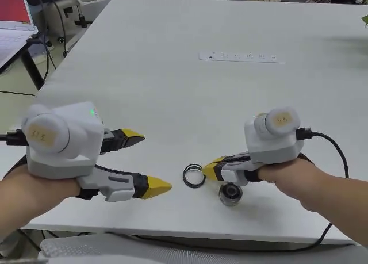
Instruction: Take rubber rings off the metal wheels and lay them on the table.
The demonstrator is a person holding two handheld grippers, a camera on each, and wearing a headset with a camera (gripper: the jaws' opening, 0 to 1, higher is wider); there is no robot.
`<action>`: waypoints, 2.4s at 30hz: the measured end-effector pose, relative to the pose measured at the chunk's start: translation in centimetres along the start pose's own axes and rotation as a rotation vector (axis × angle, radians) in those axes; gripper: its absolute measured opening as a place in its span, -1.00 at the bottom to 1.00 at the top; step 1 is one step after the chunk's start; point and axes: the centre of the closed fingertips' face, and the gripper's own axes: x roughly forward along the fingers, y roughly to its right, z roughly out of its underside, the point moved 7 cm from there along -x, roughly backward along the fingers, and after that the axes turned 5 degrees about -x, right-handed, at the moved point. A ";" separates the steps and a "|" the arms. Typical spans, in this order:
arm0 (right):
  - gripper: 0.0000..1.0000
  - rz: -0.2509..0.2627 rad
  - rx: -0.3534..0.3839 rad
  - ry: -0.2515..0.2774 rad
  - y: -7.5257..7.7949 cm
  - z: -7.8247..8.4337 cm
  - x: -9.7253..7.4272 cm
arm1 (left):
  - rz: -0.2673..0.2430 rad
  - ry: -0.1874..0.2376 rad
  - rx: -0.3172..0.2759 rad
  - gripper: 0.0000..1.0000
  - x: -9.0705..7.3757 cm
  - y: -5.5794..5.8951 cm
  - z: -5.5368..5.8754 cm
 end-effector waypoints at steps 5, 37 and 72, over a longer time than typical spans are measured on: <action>-0.93 0.001 -0.005 0.010 0.1 -0.2 -0.2 | 0.004 -0.004 0.004 0.28 0.2 0.0 -0.1; -0.80 0.055 0.013 0.134 2.3 -1.7 -5.2 | 0.052 0.010 -0.001 0.25 2.4 -0.3 -2.5; -0.67 0.044 -0.120 0.029 4.0 1.0 -6.6 | 0.146 -0.048 -0.049 0.09 7.9 -0.4 -3.5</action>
